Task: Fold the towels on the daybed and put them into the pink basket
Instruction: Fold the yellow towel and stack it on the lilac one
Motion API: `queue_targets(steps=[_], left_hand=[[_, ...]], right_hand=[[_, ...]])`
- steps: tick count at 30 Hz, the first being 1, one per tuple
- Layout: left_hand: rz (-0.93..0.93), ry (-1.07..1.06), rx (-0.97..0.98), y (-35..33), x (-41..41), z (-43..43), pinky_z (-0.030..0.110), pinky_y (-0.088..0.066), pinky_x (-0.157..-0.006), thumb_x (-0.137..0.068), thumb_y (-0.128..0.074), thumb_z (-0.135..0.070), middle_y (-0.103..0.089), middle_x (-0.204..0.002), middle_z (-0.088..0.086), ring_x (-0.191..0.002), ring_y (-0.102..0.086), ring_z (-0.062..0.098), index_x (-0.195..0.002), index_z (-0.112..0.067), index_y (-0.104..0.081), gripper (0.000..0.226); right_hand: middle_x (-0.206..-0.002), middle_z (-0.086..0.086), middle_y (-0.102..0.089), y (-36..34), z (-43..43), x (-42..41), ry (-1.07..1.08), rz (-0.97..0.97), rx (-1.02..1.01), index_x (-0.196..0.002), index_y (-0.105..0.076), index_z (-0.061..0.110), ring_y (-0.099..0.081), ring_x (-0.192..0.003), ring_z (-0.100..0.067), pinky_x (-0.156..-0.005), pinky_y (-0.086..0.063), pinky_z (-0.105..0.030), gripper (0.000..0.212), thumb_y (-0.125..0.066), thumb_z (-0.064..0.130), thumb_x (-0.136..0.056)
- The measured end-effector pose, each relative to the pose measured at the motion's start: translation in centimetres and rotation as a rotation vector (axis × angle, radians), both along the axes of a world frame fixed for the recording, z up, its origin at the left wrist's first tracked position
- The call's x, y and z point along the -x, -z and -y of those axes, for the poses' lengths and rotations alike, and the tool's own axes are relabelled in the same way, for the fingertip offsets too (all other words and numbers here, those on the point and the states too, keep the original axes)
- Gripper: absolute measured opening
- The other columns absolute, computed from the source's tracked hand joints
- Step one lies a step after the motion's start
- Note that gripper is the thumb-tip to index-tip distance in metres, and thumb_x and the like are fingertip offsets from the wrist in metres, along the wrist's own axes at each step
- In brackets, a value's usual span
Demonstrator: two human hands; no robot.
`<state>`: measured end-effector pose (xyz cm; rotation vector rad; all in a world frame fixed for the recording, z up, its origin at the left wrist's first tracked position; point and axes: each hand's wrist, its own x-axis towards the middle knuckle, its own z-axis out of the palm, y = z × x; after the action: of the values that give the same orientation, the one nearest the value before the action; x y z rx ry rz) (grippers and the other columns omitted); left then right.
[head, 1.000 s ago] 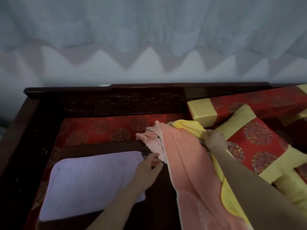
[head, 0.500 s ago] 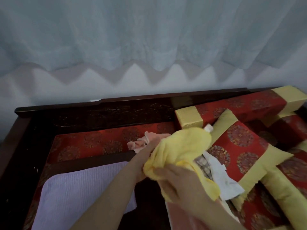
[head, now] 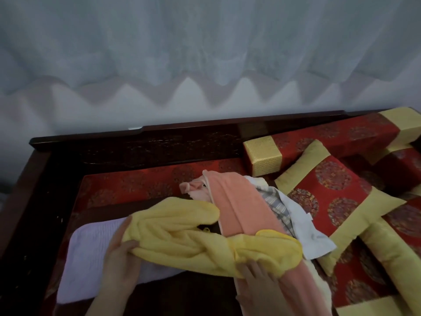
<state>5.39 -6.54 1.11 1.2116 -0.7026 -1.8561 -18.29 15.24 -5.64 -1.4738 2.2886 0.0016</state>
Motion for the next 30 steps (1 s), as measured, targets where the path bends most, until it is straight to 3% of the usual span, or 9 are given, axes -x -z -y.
queue_targets(steps=[2,5,10,13,18,20,23,26,30], left_hand=[[0.203,0.001,0.133,0.8,-2.7,0.0,0.02,-0.058,-0.07,-0.093,-0.044,-0.008,-0.06,-0.112,-0.005,-0.087,-0.069,0.004,-0.111,-0.026,-0.06,0.03],[0.443,-0.015,0.204,1.7,-6.3,0.7,0.009,-0.053,-0.064,-0.087,-0.059,-0.032,-0.061,-0.111,-0.008,-0.076,-0.064,-0.016,-0.109,-0.028,-0.063,0.023],[0.174,0.042,0.102,2.5,-11.3,3.5,0.025,-0.057,-0.083,-0.094,-0.032,-0.009,-0.061,-0.128,0.009,-0.104,-0.066,0.012,-0.128,-0.031,-0.053,0.046],[0.067,-0.081,0.177,2.2,-13.5,4.7,0.038,-0.002,-0.119,-0.093,0.006,-0.016,-0.025,-0.156,0.013,-0.142,-0.004,0.022,-0.149,-0.017,-0.016,0.061],[0.011,0.081,-0.023,4.9,-13.3,5.9,0.041,-0.055,-0.088,-0.078,-0.066,-0.054,-0.06,-0.132,0.008,-0.118,-0.059,0.022,-0.137,-0.015,-0.048,0.073],[0.065,0.119,0.003,4.1,-12.1,6.2,0.035,-0.057,-0.085,-0.086,-0.062,-0.04,-0.061,-0.13,0.015,-0.113,-0.063,0.024,-0.139,-0.011,-0.044,0.064],[-0.046,0.218,-0.011,2.3,-10.4,5.4,0.028,-0.055,-0.088,-0.099,-0.023,-0.009,-0.066,-0.122,0.011,-0.105,-0.067,0.018,-0.144,-0.009,-0.025,0.045],[0.08,0.147,-0.102,1.6,-10.0,6.4,0.027,-0.059,-0.067,-0.092,-0.042,-0.015,-0.069,-0.112,0.007,-0.081,-0.07,0.014,-0.134,-0.017,-0.051,0.043],[0.371,-0.012,0.048,1.4,-9.0,7.5,0.035,-0.047,-0.088,-0.091,-0.058,-0.026,-0.071,-0.096,0.004,-0.091,-0.062,0.016,-0.118,-0.007,-0.065,0.034]], right_hand=[[-0.108,0.008,-0.054,0.5,0.1,-0.6,0.055,0.023,-0.022,-0.11,-0.049,0.032,-0.07,-0.081,-0.017,-0.049,-0.054,-0.034,0.097,-0.073,0.061,-0.02],[-0.095,0.005,-0.06,0.8,0.7,-0.5,0.086,-0.021,0.086,-0.103,-0.052,0.027,-0.064,-0.084,-0.022,-0.06,-0.045,-0.037,0.049,-0.059,0.044,-0.058],[-0.103,0.008,-0.062,-3.9,3.4,4.0,0.25,0.315,0.307,-0.112,-0.063,0.019,-0.059,-0.101,-0.017,-0.083,-0.045,-0.03,0.024,-0.052,0.022,-0.091],[-0.111,0.015,-0.065,-7.2,5.5,7.8,0.142,0.485,0.267,-0.111,-0.064,0.033,-0.06,-0.102,-0.004,-0.088,-0.044,-0.02,0.02,-0.055,0.028,-0.093],[-0.098,0.006,-0.06,-7.3,10.6,11.0,0.286,0.31,0.259,-0.113,-0.06,0.02,-0.057,-0.091,-0.012,-0.077,-0.042,-0.025,0.026,-0.058,0.031,-0.089],[-0.11,-0.002,-0.054,-6.7,11.0,10.9,0.258,0.101,0.251,-0.124,-0.052,0.016,-0.051,-0.107,-0.021,-0.081,-0.043,-0.031,0.049,-0.057,0.039,-0.081],[-0.11,0.002,-0.054,-5.5,9.1,8.8,0.078,-0.031,0.378,-0.112,-0.058,0.022,-0.053,-0.099,-0.017,-0.075,-0.051,-0.035,0.033,-0.059,0.028,-0.08],[-0.082,0.011,-0.057,-4.6,5.6,5.3,-0.046,0.094,0.353,-0.084,-0.054,0.033,-0.053,-0.069,-0.007,-0.057,-0.047,-0.029,0.009,-0.05,0.029,-0.077],[-0.077,0.012,-0.061,-0.7,0.7,2.0,-0.006,0.143,0.2,-0.083,-0.045,0.03,-0.055,-0.064,-0.006,-0.054,-0.044,-0.024,0.026,-0.056,0.047,-0.066]])
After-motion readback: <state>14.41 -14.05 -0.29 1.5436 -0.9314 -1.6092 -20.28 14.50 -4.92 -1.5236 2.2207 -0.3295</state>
